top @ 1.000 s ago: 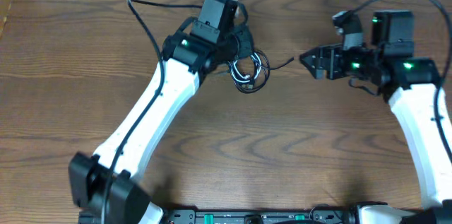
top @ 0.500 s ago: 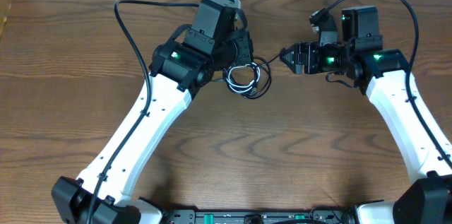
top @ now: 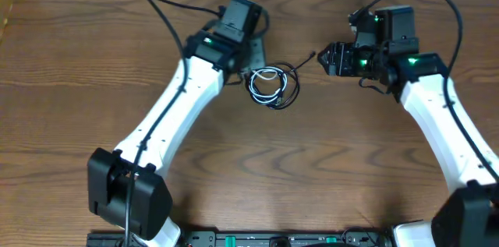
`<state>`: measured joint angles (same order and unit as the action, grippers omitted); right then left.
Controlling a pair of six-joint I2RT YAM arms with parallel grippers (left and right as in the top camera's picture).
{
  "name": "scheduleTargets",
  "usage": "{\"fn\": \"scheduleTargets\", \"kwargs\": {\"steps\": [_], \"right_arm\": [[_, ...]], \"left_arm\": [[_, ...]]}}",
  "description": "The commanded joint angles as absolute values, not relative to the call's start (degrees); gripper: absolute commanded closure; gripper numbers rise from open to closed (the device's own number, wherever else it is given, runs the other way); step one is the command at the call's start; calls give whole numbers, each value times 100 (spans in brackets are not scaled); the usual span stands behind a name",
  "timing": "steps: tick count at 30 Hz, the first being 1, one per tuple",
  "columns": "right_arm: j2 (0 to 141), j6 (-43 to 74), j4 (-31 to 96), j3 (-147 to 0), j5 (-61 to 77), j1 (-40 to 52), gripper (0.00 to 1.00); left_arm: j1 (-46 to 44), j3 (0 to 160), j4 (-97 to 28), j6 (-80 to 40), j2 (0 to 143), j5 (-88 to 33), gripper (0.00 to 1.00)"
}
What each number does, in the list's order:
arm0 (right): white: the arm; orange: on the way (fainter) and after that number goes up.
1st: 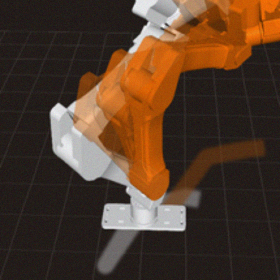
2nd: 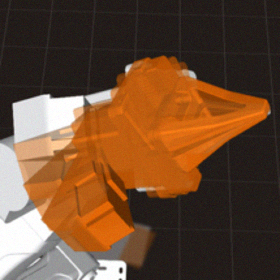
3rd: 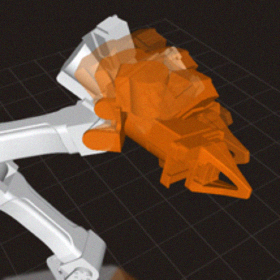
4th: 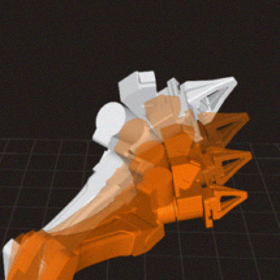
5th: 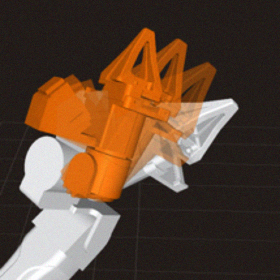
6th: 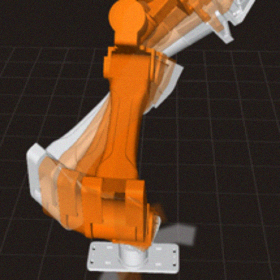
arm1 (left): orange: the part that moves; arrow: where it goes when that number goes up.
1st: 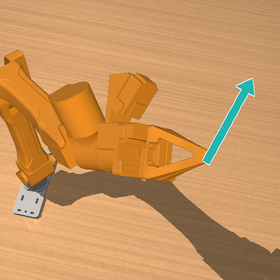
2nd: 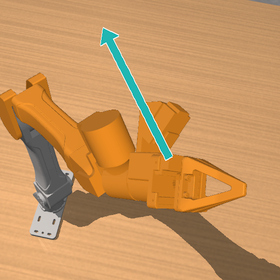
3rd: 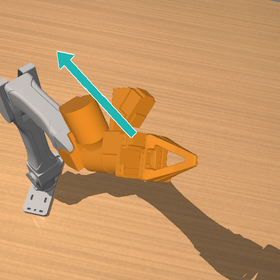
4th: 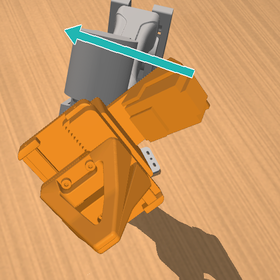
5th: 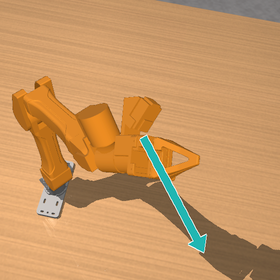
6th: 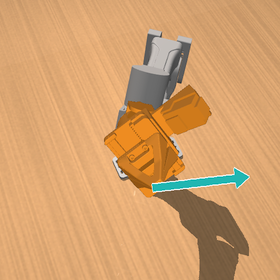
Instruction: Untangle cables
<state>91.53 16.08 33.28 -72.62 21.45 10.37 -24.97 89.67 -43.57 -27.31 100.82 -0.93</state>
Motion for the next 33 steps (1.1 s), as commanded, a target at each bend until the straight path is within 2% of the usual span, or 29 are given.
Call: {"fn": "scheduleTargets", "kwargs": {"steps": [1,6,7,9,13,18,23,30,33], "right_arm": [[9640,2005,3181,-7240,2093,1295,37],[10280,2434,3013,-7240,2139,1463,50],[10383,2521,2987,-7240,2141,1492,51],[10643,2731,2891,-7240,2158,1579,55],[11192,2873,2604,-7240,2265,1824,58],[11485,3020,2375,-7240,2265,1953,63],[11620,3020,2034,-7240,2257,2062,74],[11640,2987,1911,-7240,2045,2134,99],[11579,2508,1887,-7242,2309,2102,99]], "left_arm": [[-2036,8969,-4794,-2661,9963,113,92],[-1424,8969,-5612,-2652,9963,115,92],[-1358,8969,-5677,-2635,9963,113,90],[-1208,8969,-5780,-2414,9963,110,76],[-1127,8969,-5798,-1885,9963,108,54],[-1127,8969,-5793,-1822,9963,21,54],[-1140,8969,-5688,-1756,9966,-862,54],[-1328,8969,-5483,-1758,9966,-1310,54],[-1402,8969,-5474,-1758,9966,-1313,54]]}}
